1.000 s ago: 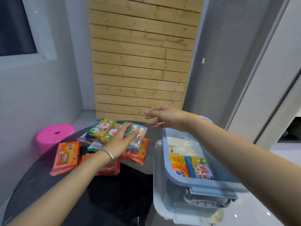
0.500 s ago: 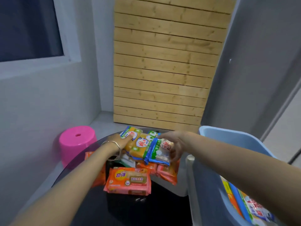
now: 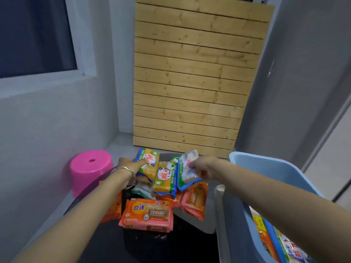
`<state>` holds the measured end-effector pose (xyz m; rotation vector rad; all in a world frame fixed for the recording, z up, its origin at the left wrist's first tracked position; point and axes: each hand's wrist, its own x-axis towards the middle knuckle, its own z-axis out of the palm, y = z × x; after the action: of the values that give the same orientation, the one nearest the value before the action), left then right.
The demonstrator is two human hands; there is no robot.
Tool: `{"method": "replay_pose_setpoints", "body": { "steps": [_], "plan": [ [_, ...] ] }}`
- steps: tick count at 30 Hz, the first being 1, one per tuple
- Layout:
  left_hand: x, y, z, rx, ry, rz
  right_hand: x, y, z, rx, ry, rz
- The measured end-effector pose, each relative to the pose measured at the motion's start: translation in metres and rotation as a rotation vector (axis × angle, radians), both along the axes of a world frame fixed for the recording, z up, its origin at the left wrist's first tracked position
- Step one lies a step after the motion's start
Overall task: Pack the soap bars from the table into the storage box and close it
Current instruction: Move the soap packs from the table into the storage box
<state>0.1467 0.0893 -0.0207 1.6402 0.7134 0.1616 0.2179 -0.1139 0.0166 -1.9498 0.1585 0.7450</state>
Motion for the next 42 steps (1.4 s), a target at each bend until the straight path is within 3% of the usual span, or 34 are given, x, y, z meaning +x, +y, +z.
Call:
{"method": "replay_pose_setpoints", "body": {
  "steps": [3, 6, 10, 15, 22, 27, 33, 37, 39, 42],
  "plan": [
    [-0.007, -0.014, 0.032, -0.028, -0.155, 0.011, -0.008, -0.021, 0.043, 0.299, -0.026, 0.034],
    [-0.017, -0.04, 0.062, -0.124, -0.25, -0.08, -0.032, -0.058, 0.091, 0.408, -0.117, 0.034],
    [-0.027, -0.086, 0.075, -0.154, -0.248, -0.194, -0.058, -0.12, 0.115, 0.407, -0.168, -0.032],
    [-0.026, -0.137, 0.073, -0.244, -0.275, -0.213, -0.069, -0.184, 0.086, 0.294, -0.024, -0.105],
    [-0.025, -0.178, 0.078, -0.262, -0.313, -0.25, -0.048, -0.186, 0.024, 0.268, 0.078, -0.26],
    [-0.025, -0.186, 0.081, -0.253, -0.307, -0.284, -0.042, -0.173, 0.004, 0.166, 0.139, -0.222],
    [-0.02, -0.199, 0.08, -0.292, -0.293, -0.321, -0.044, -0.186, 0.018, -0.017, -0.006, -0.107],
    [-0.019, -0.215, 0.087, -0.286, -0.318, -0.371, -0.051, -0.198, 0.061, 0.021, -0.354, -0.057],
    [-0.018, -0.226, 0.092, -0.3, -0.328, -0.399, -0.055, -0.206, 0.084, 0.048, -0.527, 0.11],
    [-0.016, -0.243, 0.095, -0.301, -0.316, -0.46, -0.06, -0.213, 0.098, -0.101, -0.666, 0.403]
  ]
}}
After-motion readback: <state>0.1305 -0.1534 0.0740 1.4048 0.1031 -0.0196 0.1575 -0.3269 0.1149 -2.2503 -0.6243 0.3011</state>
